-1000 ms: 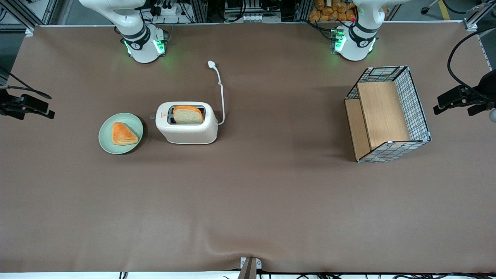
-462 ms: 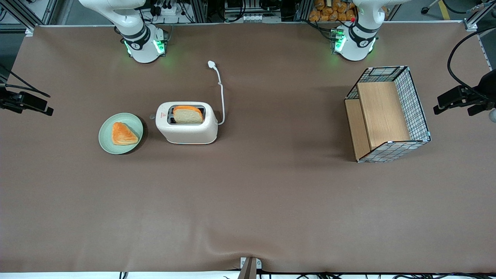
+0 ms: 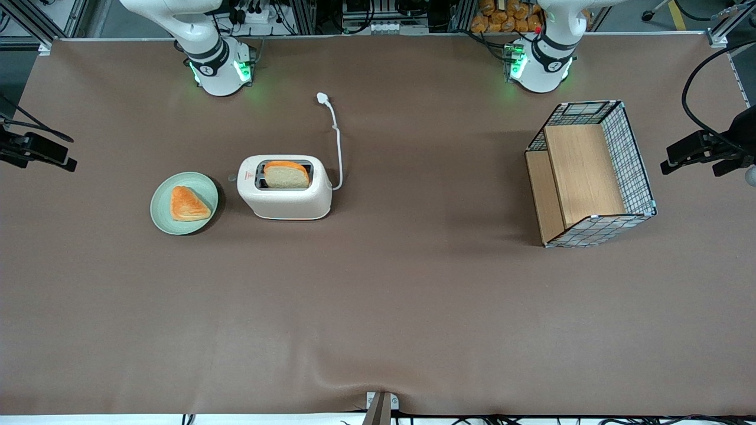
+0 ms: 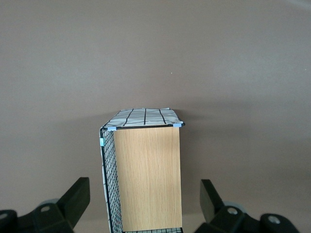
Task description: Press toaster button with right arm
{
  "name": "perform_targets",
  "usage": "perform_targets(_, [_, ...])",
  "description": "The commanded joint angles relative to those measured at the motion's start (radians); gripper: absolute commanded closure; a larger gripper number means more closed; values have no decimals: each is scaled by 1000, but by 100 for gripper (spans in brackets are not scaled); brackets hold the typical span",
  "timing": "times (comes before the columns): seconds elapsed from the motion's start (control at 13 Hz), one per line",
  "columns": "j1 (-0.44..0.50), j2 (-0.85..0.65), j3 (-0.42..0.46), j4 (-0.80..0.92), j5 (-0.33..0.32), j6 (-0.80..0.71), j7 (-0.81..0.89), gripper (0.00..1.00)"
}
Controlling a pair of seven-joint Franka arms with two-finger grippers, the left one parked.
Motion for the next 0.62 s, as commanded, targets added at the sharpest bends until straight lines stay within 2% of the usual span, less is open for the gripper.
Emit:
perform_targets(0.0, [-37, -26, 56, 1, -29, -15, 21, 0])
perform_targets(0.15, [-73, -32, 107, 2, -30, -18, 21, 0])
perform_targets(0.31, [-64, -37, 107, 4, -55, -38, 19, 0])
perform_targets(0.54, [-62, -31, 107, -1, -56, -38, 4, 0])
